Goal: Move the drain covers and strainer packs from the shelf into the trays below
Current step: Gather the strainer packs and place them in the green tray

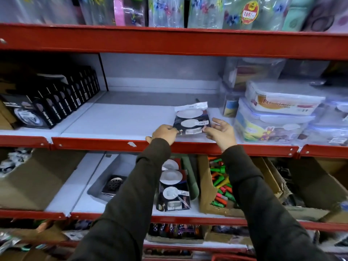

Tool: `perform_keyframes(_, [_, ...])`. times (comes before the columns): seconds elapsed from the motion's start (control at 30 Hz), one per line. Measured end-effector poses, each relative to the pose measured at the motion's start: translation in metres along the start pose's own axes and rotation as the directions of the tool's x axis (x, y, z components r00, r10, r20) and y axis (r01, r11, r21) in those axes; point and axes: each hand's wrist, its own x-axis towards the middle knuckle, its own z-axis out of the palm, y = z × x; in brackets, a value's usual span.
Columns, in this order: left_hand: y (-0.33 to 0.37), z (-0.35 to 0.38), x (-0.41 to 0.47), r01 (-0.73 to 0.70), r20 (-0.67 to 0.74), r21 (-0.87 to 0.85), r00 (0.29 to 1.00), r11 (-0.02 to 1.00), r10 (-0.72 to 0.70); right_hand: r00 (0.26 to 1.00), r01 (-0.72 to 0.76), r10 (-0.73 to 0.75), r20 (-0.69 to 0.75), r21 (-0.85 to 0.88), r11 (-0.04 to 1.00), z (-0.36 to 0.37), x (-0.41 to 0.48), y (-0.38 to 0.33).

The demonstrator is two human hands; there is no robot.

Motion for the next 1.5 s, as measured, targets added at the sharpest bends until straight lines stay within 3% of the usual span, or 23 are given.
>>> perform_keyframes(0.03, [-0.003, -0.008, -0.004, -0.036, -0.009, -0.155, 0.999, 0.987, 0.035, 0.996, -0.076, 0.068, 0.055, 0.157, 0.985, -0.003, -0.004, -0.007])
perform_keyframes(0.1, [-0.014, -0.025, -0.017, -0.101, -0.008, -0.411, 0.994, 0.906, 0.107, 0.958, -0.232, 0.178, 0.227, 0.244, 0.941, -0.013, -0.021, -0.017])
perform_keyframes(0.2, [-0.047, -0.049, -0.042, -0.065, 0.259, -0.510, 0.939, 0.858, 0.225, 0.813, -0.314, 0.249, 0.527, 0.037, 0.949, -0.033, -0.046, -0.010])
perform_keyframes(0.27, [-0.076, -0.058, -0.057, 0.033, 0.542, -0.418, 0.811, 0.908, 0.220, 0.661, -0.295, 0.300, 0.688, -0.130, 0.947, -0.043, -0.062, 0.012])
perform_keyframes(0.33, [-0.104, -0.054, -0.068, 0.121, 0.760, -0.204, 0.645, 0.971, 0.079, 0.521, -0.250, 0.380, 0.764, -0.290, 0.924, -0.046, -0.077, 0.039])
perform_keyframes(0.4, [-0.127, -0.040, -0.078, 0.171, 0.842, -0.016, 0.534, 0.985, -0.079, 0.418, -0.248, 0.486, 0.767, -0.419, 0.874, -0.046, -0.090, 0.069])
perform_keyframes(0.47, [-0.150, -0.021, -0.087, 0.268, 0.849, 0.106, 0.477, 0.957, -0.228, 0.318, -0.307, 0.583, 0.748, -0.501, 0.809, -0.041, -0.107, 0.101])
perform_keyframes(0.53, [-0.173, -0.003, -0.096, 0.331, 0.840, 0.171, 0.443, 0.928, -0.313, 0.284, -0.303, 0.659, 0.696, -0.587, 0.751, -0.038, -0.117, 0.135])
perform_keyframes(0.63, [-0.198, 0.018, -0.100, 0.461, 0.774, 0.141, 0.500, 0.876, -0.388, 0.374, -0.346, 0.721, 0.584, -0.633, 0.693, -0.034, -0.120, 0.181])
perform_keyframes(0.77, [-0.211, 0.036, -0.087, 0.599, 0.628, -0.067, 0.647, 0.798, -0.433, 0.591, -0.524, 0.708, 0.387, -0.482, 0.702, -0.019, -0.112, 0.188])
perform_keyframes(0.87, [-0.206, 0.050, -0.071, 0.558, 0.435, -0.228, 0.792, 0.798, -0.429, 0.762, -0.501, 0.611, 0.215, -0.402, 0.766, 0.001, -0.102, 0.182])
perform_keyframes(0.93, [-0.204, 0.059, -0.062, 0.485, 0.308, -0.226, 0.859, 0.845, -0.410, 0.845, -0.391, 0.519, 0.127, -0.516, 0.762, 0.015, -0.101, 0.179])
perform_keyframes(1.03, [-0.201, 0.064, -0.055, 0.438, 0.211, -0.216, 0.894, 0.873, -0.397, 0.953, -0.091, 0.297, 0.061, -0.877, 0.473, 0.028, -0.102, 0.163])
perform_keyframes(1.13, [-0.205, 0.051, -0.046, 0.333, 0.053, -0.221, 0.943, 0.917, -0.330, 0.988, -0.021, 0.150, 0.028, -0.949, 0.316, 0.045, -0.104, 0.147])
perform_keyframes(1.2, [-0.211, 0.034, -0.036, 0.265, -0.047, -0.172, 0.960, 0.949, -0.277, 0.996, 0.002, 0.088, 0.016, -0.988, 0.154, 0.062, -0.105, 0.135])
perform_keyframes(1.27, [-0.225, 0.011, -0.020, 0.261, -0.093, -0.168, 0.956, 0.950, -0.279, 0.996, 0.015, 0.093, 0.017, -1.000, 0.028, 0.086, -0.102, 0.125])
perform_keyframes(1.3, [-0.233, 0.001, -0.011, 0.282, -0.098, -0.191, 0.948, 0.940, -0.304, 0.991, 0.020, 0.132, 0.023, -1.000, 0.023, 0.100, -0.100, 0.125])
perform_keyframes(1.33, [-0.243, -0.012, 0.002, 0.320, -0.096, -0.217, 0.933, 0.922, -0.346, 0.981, 0.048, 0.183, 0.061, -0.996, 0.075, 0.118, -0.096, 0.129])
perform_keyframes(1.37, [-0.252, -0.022, 0.012, 0.371, -0.081, -0.243, 0.913, 0.896, -0.400, 0.966, 0.079, 0.227, 0.124, -0.977, 0.199, 0.134, -0.094, 0.133])
perform_keyframes(1.4, [-0.262, -0.031, 0.022, 0.428, -0.055, -0.259, 0.888, 0.866, -0.456, 0.942, 0.080, 0.270, 0.197, -0.917, 0.391, 0.152, -0.092, 0.138])
perform_keyframes(1.47, [-0.287, -0.046, 0.045, 0.514, 0.029, -0.264, 0.850, 0.816, -0.526, 0.859, -0.116, 0.404, 0.316, -0.648, 0.753, 0.195, -0.089, 0.152])
perform_keyframes(1.5, [-0.299, -0.051, 0.057, 0.543, 0.074, -0.268, 0.835, 0.796, -0.545, 0.794, -0.304, 0.501, 0.345, -0.489, 0.818, 0.218, -0.090, 0.158])
